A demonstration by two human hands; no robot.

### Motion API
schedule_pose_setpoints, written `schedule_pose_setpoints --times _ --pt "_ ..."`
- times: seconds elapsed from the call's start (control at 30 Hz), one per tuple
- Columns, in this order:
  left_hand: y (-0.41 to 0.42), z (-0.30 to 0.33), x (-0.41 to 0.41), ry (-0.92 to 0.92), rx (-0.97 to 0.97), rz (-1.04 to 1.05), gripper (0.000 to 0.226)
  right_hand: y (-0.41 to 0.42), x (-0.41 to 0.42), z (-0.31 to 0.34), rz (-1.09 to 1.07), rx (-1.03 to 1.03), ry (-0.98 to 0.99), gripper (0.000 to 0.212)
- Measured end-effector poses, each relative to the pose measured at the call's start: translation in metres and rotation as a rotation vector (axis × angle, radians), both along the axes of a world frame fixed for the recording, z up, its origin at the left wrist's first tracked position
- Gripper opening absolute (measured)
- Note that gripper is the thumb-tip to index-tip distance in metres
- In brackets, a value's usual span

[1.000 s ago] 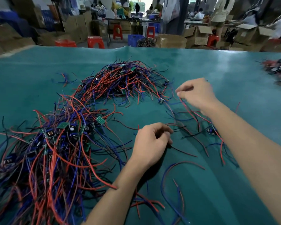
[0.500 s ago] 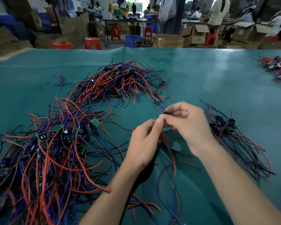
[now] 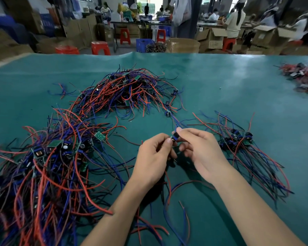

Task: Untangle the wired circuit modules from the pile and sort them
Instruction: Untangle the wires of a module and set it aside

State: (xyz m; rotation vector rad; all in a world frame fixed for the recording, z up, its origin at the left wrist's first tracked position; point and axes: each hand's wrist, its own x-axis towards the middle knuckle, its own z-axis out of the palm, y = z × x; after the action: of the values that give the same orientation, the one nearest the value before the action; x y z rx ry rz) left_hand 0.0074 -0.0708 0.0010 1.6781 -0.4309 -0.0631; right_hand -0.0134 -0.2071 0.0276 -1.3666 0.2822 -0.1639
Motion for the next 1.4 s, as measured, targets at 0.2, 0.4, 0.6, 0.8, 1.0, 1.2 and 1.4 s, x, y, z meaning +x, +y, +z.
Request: schedule_pose_setpoints --times 0.2,0.4,0.6,0.8,1.0,1.2,1.4 --pt "0.000 0.002 -0.002 -0.012 0.062 -0.027 0.028 -0.010 -0.001 0.004 0.107 0.113 -0.044 0.015" --pt "0.002 0.006 -0.003 0.004 0.087 -0.035 0.035 -0.011 0.001 0.000 0.024 -0.001 -0.135 0.019" --pt "0.002 0.007 -0.002 -0.014 0.107 -0.035 0.034 -0.007 0.003 -0.004 -0.001 -0.074 -0.137 0.013" --pt "0.001 0.007 -0.004 -0.025 0.130 -0.058 0.033 -0.010 0.002 -0.001 -0.097 -0.048 -0.135 0.014" --pt "0.000 0.008 -0.004 -0.022 0.153 -0.065 0.032 -0.018 0.004 0.002 -0.249 0.128 -0.153 0.018" --pt "0.000 0.009 -0.005 -0.023 0.176 -0.084 0.032 -0.045 0.008 -0.003 -0.504 -0.273 -0.241 0.023" --pt "-0.001 0.009 -0.005 -0.019 0.185 -0.084 0.032 -0.065 0.009 -0.003 -0.687 -0.335 -0.253 0.025"
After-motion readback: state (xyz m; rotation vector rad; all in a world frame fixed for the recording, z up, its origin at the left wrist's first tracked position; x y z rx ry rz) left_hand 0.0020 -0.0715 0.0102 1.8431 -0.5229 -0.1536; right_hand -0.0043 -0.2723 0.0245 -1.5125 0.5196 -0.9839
